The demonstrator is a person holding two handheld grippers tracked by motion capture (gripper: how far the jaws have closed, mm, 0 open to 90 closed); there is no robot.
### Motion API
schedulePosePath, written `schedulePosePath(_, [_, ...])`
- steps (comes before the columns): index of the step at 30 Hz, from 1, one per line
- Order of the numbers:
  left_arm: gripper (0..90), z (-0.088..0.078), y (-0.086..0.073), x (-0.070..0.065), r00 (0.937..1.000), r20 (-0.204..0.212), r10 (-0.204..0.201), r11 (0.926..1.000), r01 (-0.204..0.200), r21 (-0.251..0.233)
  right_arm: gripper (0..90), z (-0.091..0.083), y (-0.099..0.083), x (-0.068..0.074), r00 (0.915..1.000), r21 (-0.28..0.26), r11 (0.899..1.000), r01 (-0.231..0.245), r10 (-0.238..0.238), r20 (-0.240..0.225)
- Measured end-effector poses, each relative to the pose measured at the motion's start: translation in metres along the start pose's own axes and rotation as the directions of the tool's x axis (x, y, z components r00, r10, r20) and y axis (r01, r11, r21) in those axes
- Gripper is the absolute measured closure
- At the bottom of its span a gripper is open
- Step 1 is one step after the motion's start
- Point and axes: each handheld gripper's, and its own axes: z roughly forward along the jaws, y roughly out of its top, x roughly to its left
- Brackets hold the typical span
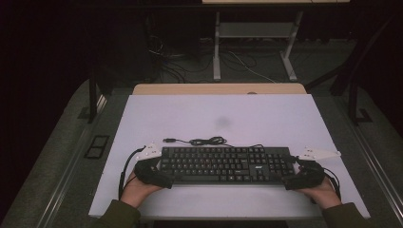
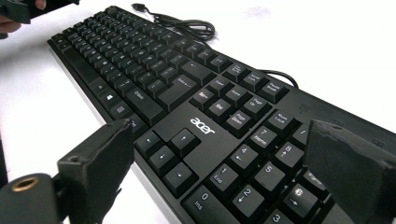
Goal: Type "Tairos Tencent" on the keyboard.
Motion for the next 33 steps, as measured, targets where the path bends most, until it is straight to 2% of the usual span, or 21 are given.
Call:
schedulePosePath(9, [0.0, 0.003, 0.002, -0.002, 1.0, 0.007, -0.003, 1.0, 0.003, -0.005, 8.4, 0.001, 0.004, 0.001, 0.9999, 0.002, 1.0, 0.013, -0.013, -0.011])
schedulePosePath(15, [0.0, 0.001, 0.001, -0.003, 1.0, -0.004, 0.0, 1.0, 0.0, -0.004, 8.4, 0.01, 0.012, 0.006, 0.9985, 0.011, 0.999, 0.032, -0.031, -0.046])
schedulePosePath(21, [0.0, 0.001, 0.002, -0.002, 1.0, 0.002, 0.002, 0.9999, -0.002, -0.011, 8.5, 0.017, 0.015, 0.009, 0.9972, 0.021, 0.999, 0.033, -0.032, -0.068])
schedulePosePath(33, [0.0, 0.002, 0.003, -0.002, 1.0, 0.003, 0.009, 0.9999, -0.009, -0.012, 8.5, 0.025, 0.026, 0.012, 0.9954, -0.004, 1.0, 0.028, -0.028, -0.092])
